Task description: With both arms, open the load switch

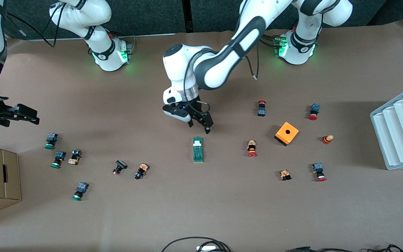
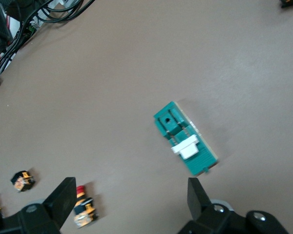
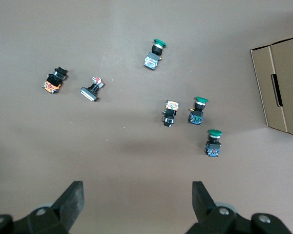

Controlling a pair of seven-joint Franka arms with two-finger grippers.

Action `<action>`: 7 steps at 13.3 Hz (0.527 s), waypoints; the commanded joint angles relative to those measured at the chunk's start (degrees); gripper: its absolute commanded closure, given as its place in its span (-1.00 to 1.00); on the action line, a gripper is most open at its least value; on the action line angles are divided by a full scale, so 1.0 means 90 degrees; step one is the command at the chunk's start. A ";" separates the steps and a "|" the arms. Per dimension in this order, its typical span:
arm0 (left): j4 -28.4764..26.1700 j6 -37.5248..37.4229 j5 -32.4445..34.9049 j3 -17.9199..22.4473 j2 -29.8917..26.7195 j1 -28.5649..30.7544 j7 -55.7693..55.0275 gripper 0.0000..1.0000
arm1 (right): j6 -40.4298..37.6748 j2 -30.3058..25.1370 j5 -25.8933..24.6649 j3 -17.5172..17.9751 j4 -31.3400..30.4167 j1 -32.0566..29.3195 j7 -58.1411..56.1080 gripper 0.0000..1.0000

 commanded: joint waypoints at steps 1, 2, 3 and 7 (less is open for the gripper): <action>-0.0120 -0.0264 -0.0833 0.0286 -0.0428 -0.0026 0.0892 -1.00 | 0.0072 -0.0010 -0.0107 0.0025 -0.0004 -0.0034 -0.0081 -1.00; -0.0120 -0.0429 -0.1224 0.0577 -0.0594 -0.0035 0.1359 -1.00 | 0.0072 -0.0010 -0.0107 0.0025 -0.0004 -0.0034 -0.0081 -1.00; -0.0101 -0.0624 -0.1643 0.0831 -0.0769 -0.0036 0.1886 -1.00 | 0.0072 -0.0010 -0.0107 0.0025 -0.0004 -0.0034 -0.0081 -1.00; -0.0072 -0.1834 -0.2564 0.1565 -0.1531 -0.0036 0.2945 -1.00 | 0.0101 -0.0010 -0.0097 0.0064 -0.0004 0.0054 -0.0013 -1.00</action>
